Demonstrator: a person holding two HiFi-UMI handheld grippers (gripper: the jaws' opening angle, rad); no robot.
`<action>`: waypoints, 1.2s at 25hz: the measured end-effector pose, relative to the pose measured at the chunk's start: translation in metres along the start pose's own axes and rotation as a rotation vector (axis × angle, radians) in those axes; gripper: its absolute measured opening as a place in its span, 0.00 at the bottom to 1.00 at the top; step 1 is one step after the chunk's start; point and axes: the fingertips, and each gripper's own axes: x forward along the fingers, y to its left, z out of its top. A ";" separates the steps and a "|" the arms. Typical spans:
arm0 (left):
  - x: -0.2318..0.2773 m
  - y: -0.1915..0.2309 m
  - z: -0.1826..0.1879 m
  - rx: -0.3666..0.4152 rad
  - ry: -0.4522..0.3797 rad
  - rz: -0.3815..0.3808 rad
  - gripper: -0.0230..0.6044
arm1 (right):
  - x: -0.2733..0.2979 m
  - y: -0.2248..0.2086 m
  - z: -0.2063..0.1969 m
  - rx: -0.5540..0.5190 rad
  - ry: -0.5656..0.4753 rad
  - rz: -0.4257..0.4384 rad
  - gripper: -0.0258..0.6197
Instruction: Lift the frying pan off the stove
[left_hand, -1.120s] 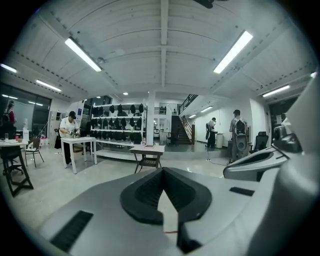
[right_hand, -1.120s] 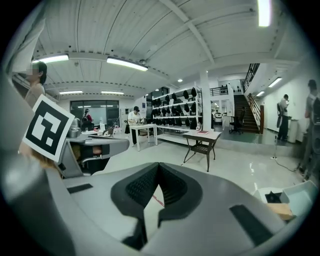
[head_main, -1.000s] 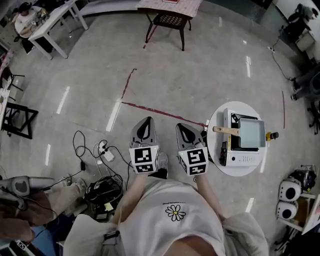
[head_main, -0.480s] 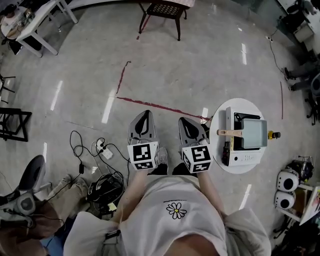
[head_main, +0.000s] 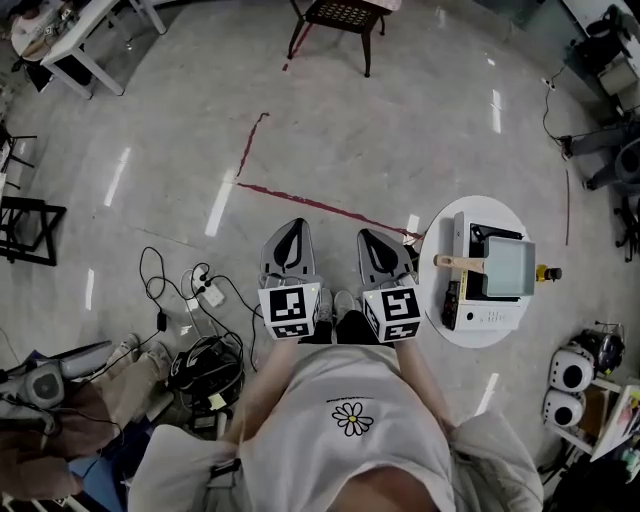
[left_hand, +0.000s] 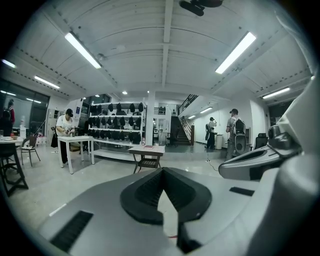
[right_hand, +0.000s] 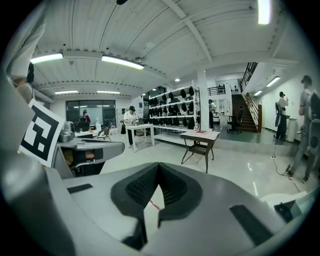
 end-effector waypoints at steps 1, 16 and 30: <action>-0.001 -0.002 0.001 0.002 -0.002 0.005 0.04 | -0.002 -0.002 0.001 -0.002 -0.004 0.001 0.04; 0.027 -0.096 0.034 0.051 -0.039 -0.115 0.04 | -0.050 -0.074 0.017 0.061 -0.114 -0.073 0.04; 0.079 -0.290 0.049 0.178 -0.069 -0.690 0.04 | -0.188 -0.201 -0.026 0.236 -0.149 -0.704 0.04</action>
